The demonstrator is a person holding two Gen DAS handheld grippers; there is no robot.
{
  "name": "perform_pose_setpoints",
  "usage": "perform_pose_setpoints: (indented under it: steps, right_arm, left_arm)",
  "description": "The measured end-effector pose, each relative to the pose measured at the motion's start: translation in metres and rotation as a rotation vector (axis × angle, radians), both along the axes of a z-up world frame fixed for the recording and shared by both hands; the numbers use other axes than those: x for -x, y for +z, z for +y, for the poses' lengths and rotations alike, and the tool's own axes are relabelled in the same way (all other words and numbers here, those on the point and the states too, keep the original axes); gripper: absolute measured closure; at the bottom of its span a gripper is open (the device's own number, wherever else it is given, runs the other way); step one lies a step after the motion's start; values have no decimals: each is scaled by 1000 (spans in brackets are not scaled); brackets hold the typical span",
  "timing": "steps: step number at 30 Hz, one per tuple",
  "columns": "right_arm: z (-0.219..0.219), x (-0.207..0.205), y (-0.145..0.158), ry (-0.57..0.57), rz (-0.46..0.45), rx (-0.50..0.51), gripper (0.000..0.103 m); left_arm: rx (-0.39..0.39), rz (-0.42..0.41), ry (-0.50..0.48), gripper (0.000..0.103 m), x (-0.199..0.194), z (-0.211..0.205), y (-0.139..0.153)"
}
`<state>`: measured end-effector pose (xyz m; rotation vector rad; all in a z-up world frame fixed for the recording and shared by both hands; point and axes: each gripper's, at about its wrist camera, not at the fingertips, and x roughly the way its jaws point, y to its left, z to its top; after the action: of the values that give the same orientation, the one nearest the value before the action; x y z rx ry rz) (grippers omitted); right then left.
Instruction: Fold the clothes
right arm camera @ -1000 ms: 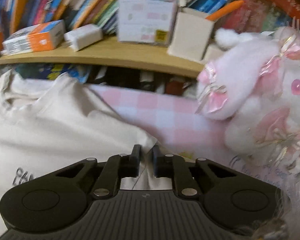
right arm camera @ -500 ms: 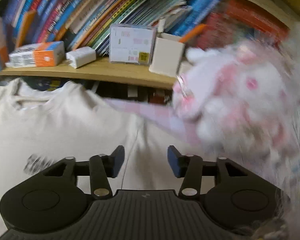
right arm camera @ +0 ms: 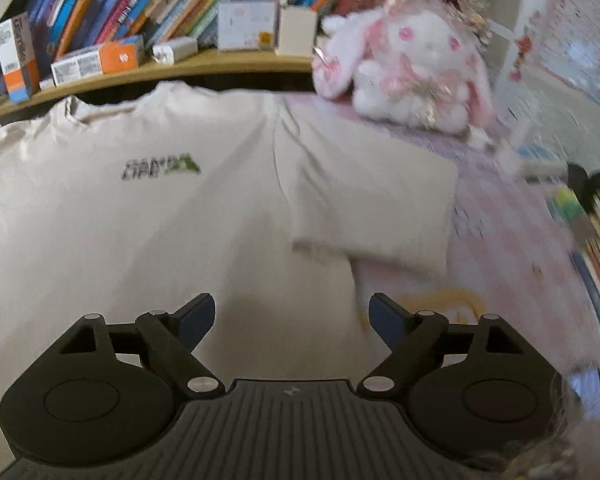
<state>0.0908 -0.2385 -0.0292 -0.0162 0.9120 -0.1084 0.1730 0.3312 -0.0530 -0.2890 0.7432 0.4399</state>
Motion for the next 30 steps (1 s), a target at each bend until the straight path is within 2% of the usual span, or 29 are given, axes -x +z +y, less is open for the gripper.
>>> perform_pose_setpoints:
  steps: [5,8,11,12,15,17,20,24,26,28,30]
  right_arm:
    - [-5,20,-8,-33,37,6,20]
    - [-9,27,-11,-65,46,13,20]
    - [-13,35,-10,-77,48,19,20]
    - [-14,38,-10,-80,49,20,20]
    - [-15,44,-10,-81,53,26,20]
    - [-14,48,-7,-78,48,34,20]
    - [-11,57,-3,-68,36,40,19]
    - [-2,71,2,-51,22,49,10]
    - [1,80,2,-47,21,57,10]
    - [-2,89,2,-61,23,50,10]
    - [-8,97,0,-87,27,31,10]
  left_arm:
    - [-47,7,-100,94,-7,-1,-1]
    - [-33,-1,-62,94,-5,10,-1]
    - [-64,25,-83,94,-9,10,1]
    - [-70,29,-93,89,-9,9,1]
    - [-49,15,-105,86,2,10,8]
    - [-50,-34,-105,79,19,5,18]
    - [-33,-76,-146,74,53,-12,29]
    - [11,-82,-239,54,107,-50,33]
    - [60,-88,-289,44,134,-70,31]
    - [102,-83,-350,43,154,-88,28]
    - [79,-67,-396,43,163,-104,22]
